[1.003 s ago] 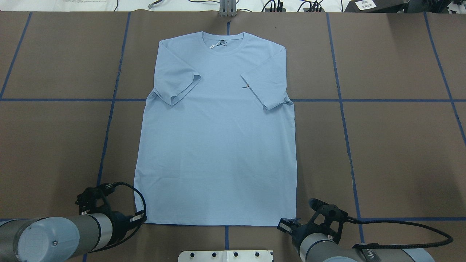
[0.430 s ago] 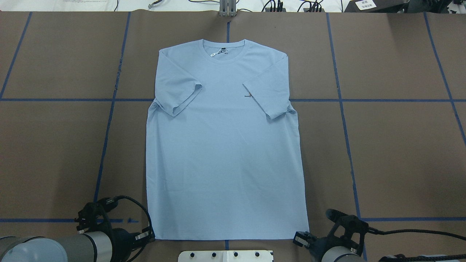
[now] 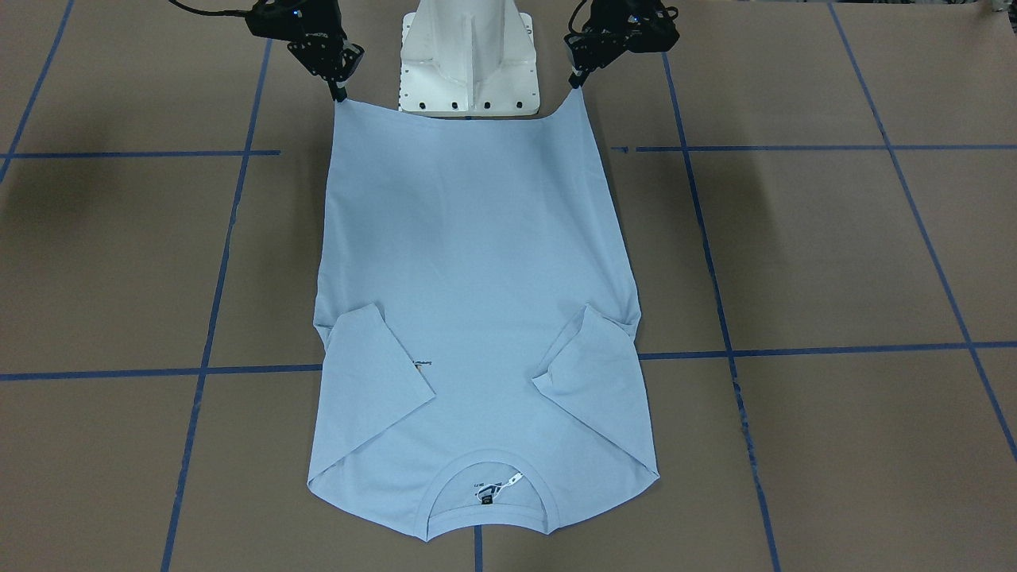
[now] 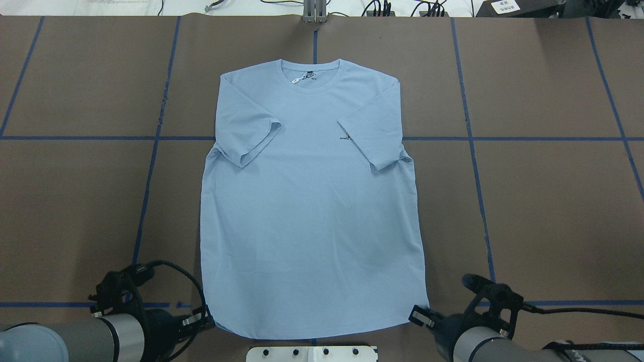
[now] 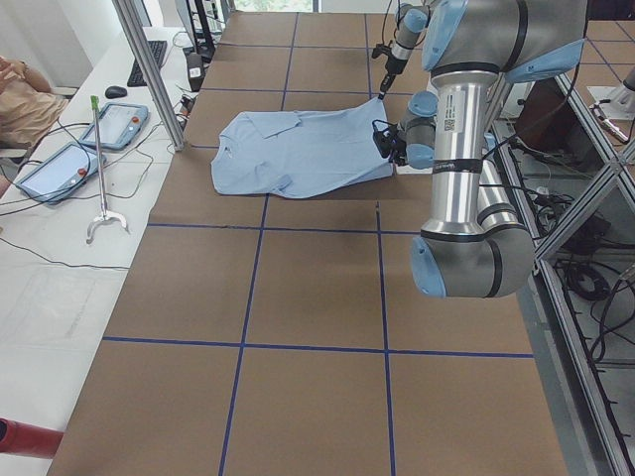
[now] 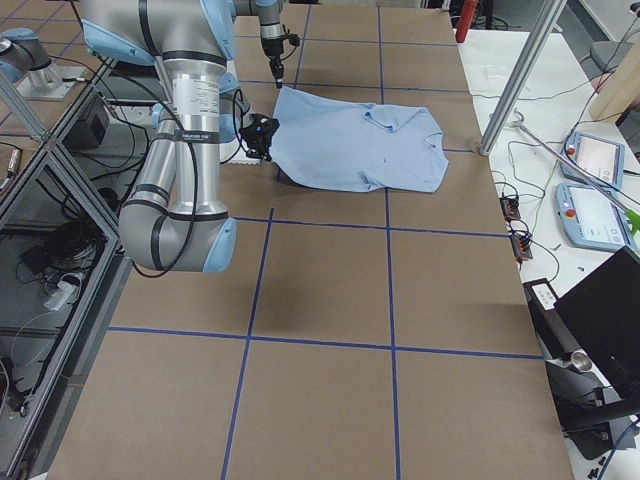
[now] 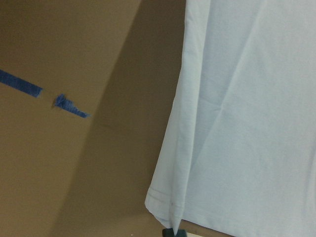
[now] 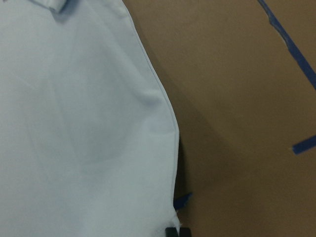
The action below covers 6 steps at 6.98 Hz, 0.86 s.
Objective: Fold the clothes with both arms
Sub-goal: 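Lift the hem with both grippers and fold it toward the collar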
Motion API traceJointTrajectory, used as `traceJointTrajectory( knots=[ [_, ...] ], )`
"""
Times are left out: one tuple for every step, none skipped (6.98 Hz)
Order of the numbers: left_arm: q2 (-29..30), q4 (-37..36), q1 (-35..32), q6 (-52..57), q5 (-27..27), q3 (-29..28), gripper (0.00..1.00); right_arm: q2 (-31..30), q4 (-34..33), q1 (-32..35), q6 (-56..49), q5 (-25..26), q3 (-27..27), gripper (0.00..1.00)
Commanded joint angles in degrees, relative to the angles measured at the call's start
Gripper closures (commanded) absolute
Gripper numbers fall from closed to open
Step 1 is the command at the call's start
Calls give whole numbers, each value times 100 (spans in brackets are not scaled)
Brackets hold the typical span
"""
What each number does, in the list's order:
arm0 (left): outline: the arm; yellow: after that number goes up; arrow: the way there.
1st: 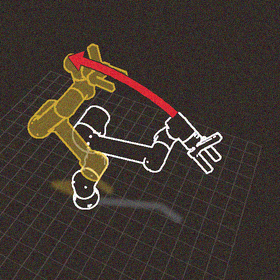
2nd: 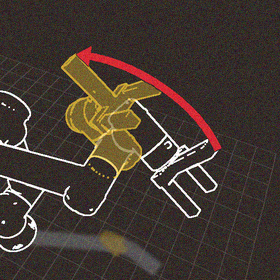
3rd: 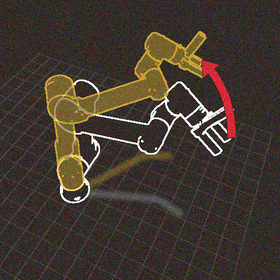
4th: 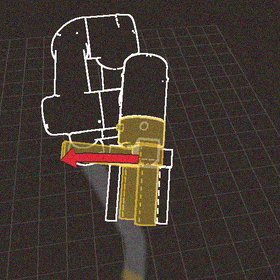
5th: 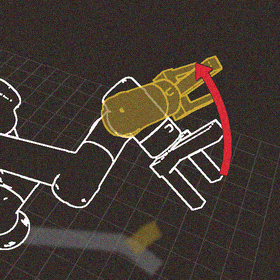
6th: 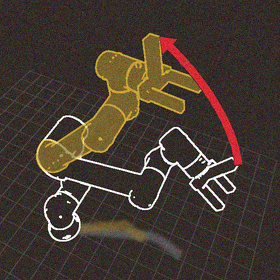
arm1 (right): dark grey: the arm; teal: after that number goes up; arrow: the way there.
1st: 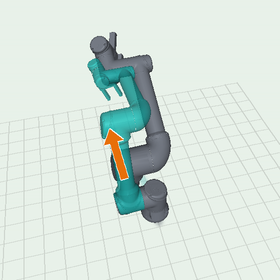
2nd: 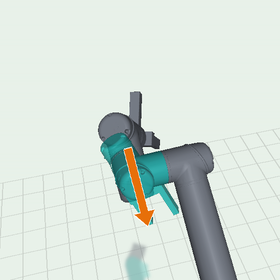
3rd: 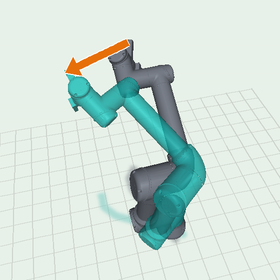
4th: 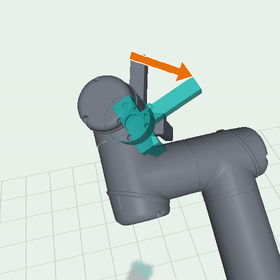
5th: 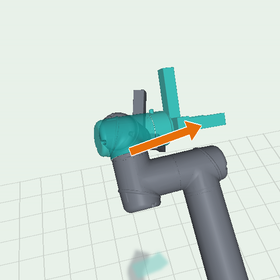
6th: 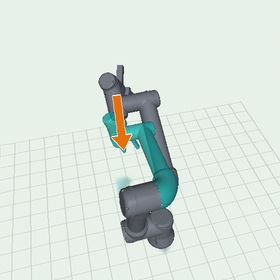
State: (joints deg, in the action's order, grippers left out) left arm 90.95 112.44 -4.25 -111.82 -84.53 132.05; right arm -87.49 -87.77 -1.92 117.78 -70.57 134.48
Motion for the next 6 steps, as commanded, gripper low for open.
traceJointTrajectory(
  knots=[
    [341, -73, -784, 972, -19, -47, 100, 458, -47, 794, -663, -79, -96, 100],
    [709, -82, -1380, 1570, -45, -361, 100, 765, -56, 1564, -1147, -714, -271, 100],
    [931, -64, -1882, 1950, -72, -738, 100, 1343, -56, 2311, -1500, -1495, -847, 100],
    [1429, -82, -2374, 2250, -90, -1221, 100, 1914, -30, 2780, -1878, -1634, -1514, 100],
    [1904, 5, -2849, 2583, -159, -2026, 100, 2041, 13, 3280, -2473, -1783, -2034, 100],
    [2309, 23, -3123, 2830, -151, -2634, 100, 2373, 205, 3712, -2845, -1932, -2666, 100]
  ],
)
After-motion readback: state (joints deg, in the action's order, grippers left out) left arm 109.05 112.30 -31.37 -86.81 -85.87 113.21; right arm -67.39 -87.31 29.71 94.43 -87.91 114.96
